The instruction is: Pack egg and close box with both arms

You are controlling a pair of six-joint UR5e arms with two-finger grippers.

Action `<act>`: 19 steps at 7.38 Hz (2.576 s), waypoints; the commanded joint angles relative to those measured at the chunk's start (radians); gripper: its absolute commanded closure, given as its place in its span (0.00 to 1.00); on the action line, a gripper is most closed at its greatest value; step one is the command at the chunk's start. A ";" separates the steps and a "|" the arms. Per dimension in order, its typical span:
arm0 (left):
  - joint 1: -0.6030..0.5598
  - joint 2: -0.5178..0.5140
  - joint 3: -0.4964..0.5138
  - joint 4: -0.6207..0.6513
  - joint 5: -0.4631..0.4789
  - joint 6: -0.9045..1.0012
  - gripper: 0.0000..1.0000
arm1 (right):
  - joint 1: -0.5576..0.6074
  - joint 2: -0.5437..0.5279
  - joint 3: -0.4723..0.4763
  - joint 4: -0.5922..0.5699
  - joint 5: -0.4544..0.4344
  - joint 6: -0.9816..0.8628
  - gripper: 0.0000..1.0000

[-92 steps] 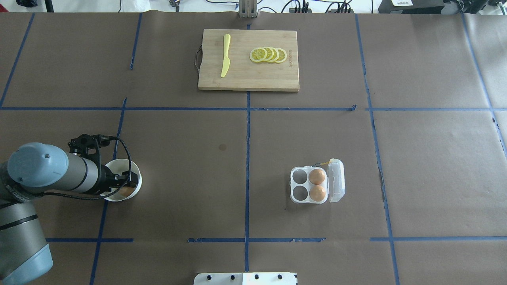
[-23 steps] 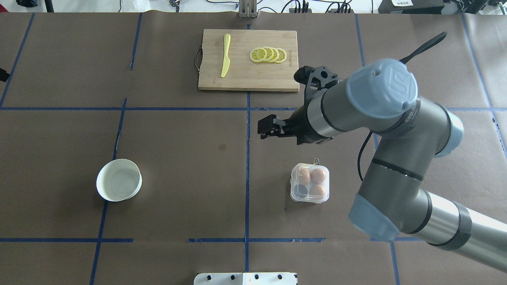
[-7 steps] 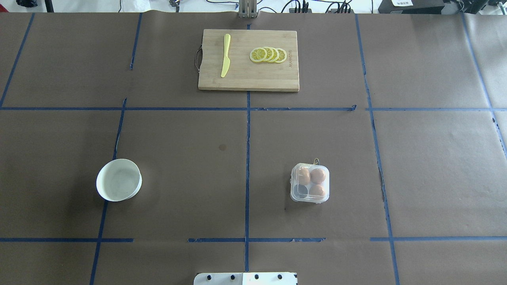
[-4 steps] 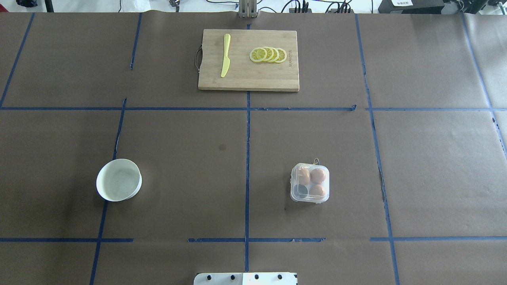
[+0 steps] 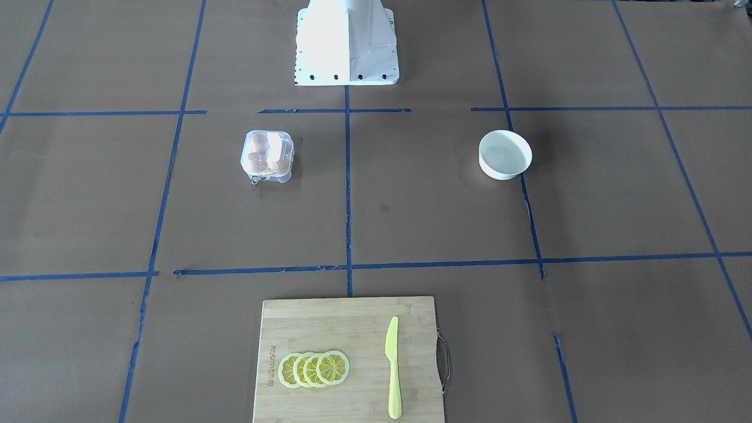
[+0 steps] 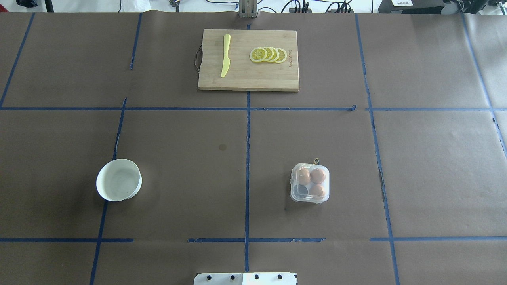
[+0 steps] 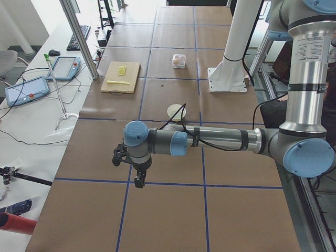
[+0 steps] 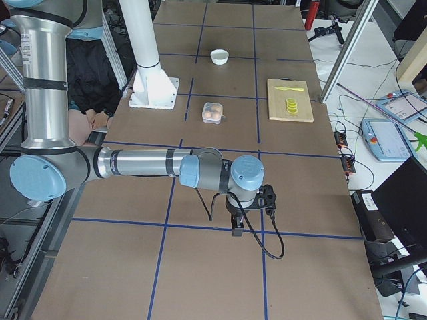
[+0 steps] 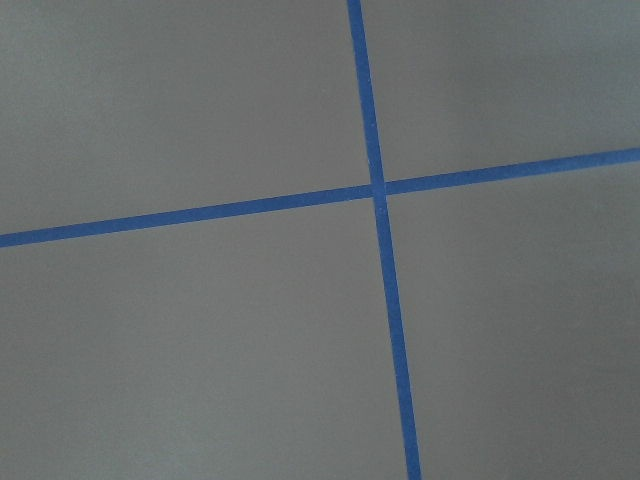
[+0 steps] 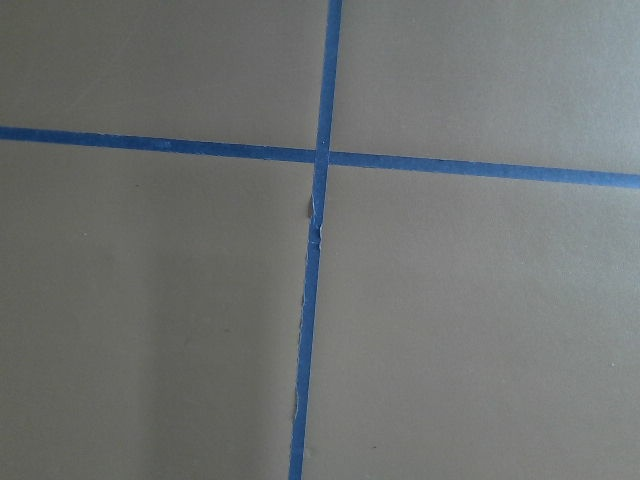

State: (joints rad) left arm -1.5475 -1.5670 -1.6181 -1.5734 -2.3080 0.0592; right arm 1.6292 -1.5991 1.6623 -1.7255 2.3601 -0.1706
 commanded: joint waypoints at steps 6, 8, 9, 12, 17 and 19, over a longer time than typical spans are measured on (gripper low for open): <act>0.000 0.002 0.029 -0.005 -0.001 -0.001 0.00 | 0.017 0.001 -0.049 0.003 -0.010 -0.001 0.00; 0.000 0.002 0.027 -0.005 -0.001 -0.002 0.00 | 0.017 0.011 -0.046 0.013 -0.015 0.016 0.00; 0.001 0.002 0.027 -0.005 -0.001 -0.002 0.00 | 0.017 0.008 -0.052 0.068 -0.015 0.075 0.00; 0.001 0.001 0.029 -0.005 -0.001 -0.004 0.00 | 0.014 0.002 -0.064 0.129 -0.010 0.140 0.00; 0.001 -0.001 0.027 -0.005 -0.001 -0.004 0.00 | -0.011 0.002 -0.062 0.127 -0.001 0.144 0.00; 0.001 -0.001 0.026 -0.005 -0.001 -0.006 0.00 | -0.012 0.002 -0.062 0.127 -0.001 0.144 0.00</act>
State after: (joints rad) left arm -1.5463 -1.5677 -1.5911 -1.5785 -2.3086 0.0548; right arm 1.6184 -1.5969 1.5999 -1.5984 2.3592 -0.0263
